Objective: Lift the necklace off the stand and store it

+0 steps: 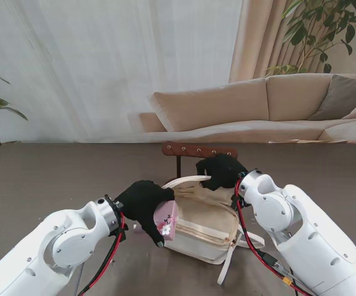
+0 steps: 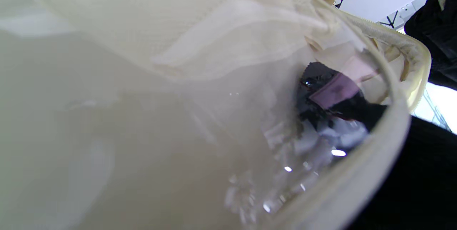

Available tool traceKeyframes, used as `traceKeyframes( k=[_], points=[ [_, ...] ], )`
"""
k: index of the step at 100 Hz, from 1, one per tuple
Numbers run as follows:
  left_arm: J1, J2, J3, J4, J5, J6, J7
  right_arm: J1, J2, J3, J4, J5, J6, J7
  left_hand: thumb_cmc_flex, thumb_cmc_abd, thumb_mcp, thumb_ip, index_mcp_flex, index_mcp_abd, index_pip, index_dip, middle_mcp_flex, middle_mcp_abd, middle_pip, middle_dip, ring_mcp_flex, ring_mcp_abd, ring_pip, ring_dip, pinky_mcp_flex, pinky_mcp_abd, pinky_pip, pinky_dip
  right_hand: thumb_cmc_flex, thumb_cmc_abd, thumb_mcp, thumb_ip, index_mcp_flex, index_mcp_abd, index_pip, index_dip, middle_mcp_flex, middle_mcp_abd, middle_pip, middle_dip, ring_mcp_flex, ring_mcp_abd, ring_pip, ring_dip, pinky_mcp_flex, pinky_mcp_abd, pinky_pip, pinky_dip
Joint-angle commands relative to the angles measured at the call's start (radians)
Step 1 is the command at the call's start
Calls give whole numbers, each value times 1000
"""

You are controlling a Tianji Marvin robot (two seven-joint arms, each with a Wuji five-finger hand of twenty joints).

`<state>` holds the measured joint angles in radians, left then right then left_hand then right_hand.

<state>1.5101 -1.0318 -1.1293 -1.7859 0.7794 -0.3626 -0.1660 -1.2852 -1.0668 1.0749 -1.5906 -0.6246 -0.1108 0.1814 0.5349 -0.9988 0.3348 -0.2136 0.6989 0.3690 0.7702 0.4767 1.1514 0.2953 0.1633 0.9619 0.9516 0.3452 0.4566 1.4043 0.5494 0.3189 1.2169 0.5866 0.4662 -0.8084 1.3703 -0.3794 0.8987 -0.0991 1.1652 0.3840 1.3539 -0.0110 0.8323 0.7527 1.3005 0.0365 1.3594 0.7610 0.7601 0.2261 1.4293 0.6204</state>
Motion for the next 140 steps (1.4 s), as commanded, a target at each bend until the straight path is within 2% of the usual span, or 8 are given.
traceKeyframes(
  k=[1, 30, 49, 99, 122, 127, 140],
  points=[
    [-26, -14, 14, 11, -12, -7, -15, 8, -9, -8, -3, 0, 11, 15, 445, 192, 619, 35, 69, -178, 637, 99, 109, -137, 133, 48, 62, 13, 128, 19, -10, -36, 8, 8, 74, 30, 99, 11, 42, -76, 54, 47, 92, 20, 29, 20, 16, -37, 35, 10, 232, 12, 50, 26],
    [-163, -31, 150, 116, -61, -12, 32, 7, -16, -15, -6, 59, 32, 12, 446, 194, 618, 34, 69, -183, 636, 99, 108, -136, 132, 47, 59, 12, 129, 19, -14, -38, 9, 10, 79, 35, 91, 10, 41, -72, 52, 49, 91, 25, 25, 20, 16, -38, 32, 9, 231, 12, 49, 29],
    [-229, -47, 217, 182, -76, -11, 79, 1, -21, -4, 8, 117, -2, 4, 446, 195, 616, 33, 68, -183, 635, 100, 106, -139, 130, 46, 58, 11, 129, 18, -15, -38, 11, 11, 83, 41, 85, 11, 44, -81, 50, 59, 86, 32, 26, 24, 15, -28, 28, 7, 224, 11, 45, 30],
    [-355, -81, 341, 322, -39, -6, 209, 4, -28, -9, 67, 249, -88, 15, 446, 200, 607, 28, 71, -192, 633, 99, 107, -144, 123, 35, 51, 7, 125, 14, -13, -40, 11, 11, 93, 49, 72, 14, 46, -87, 43, 71, 77, 42, 25, 29, 15, -12, 19, 4, 208, 10, 39, 37],
    [-341, -72, 337, 303, -32, -20, 182, -11, -23, 11, 40, 212, -104, 11, 446, 202, 605, 28, 71, -194, 633, 98, 107, -143, 122, 34, 52, 7, 123, 9, -15, -38, 12, 11, 99, 59, 61, 14, 44, -85, 39, 74, 74, 50, 25, 31, 14, 0, 24, 6, 204, 18, 40, 44],
    [-340, -71, 335, 304, -31, -21, 182, -10, -20, 16, 30, 188, -107, 11, 445, 200, 605, 28, 71, -195, 633, 98, 107, -144, 122, 34, 52, 7, 124, 9, -15, -37, 12, 11, 96, 62, 58, 13, 41, -86, 37, 73, 73, 46, 25, 31, 15, -13, 23, 5, 206, 14, 41, 45],
    [-350, -74, 343, 320, -18, -21, 201, -8, -15, 25, 5, 171, -104, 29, 445, 204, 606, 27, 71, -195, 633, 98, 105, -143, 122, 34, 48, 10, 122, 8, -18, -36, 12, 10, 97, 63, 57, 14, 41, -88, 36, 73, 74, 45, 26, 31, 15, -6, 26, 7, 208, 13, 42, 46]
  ],
)
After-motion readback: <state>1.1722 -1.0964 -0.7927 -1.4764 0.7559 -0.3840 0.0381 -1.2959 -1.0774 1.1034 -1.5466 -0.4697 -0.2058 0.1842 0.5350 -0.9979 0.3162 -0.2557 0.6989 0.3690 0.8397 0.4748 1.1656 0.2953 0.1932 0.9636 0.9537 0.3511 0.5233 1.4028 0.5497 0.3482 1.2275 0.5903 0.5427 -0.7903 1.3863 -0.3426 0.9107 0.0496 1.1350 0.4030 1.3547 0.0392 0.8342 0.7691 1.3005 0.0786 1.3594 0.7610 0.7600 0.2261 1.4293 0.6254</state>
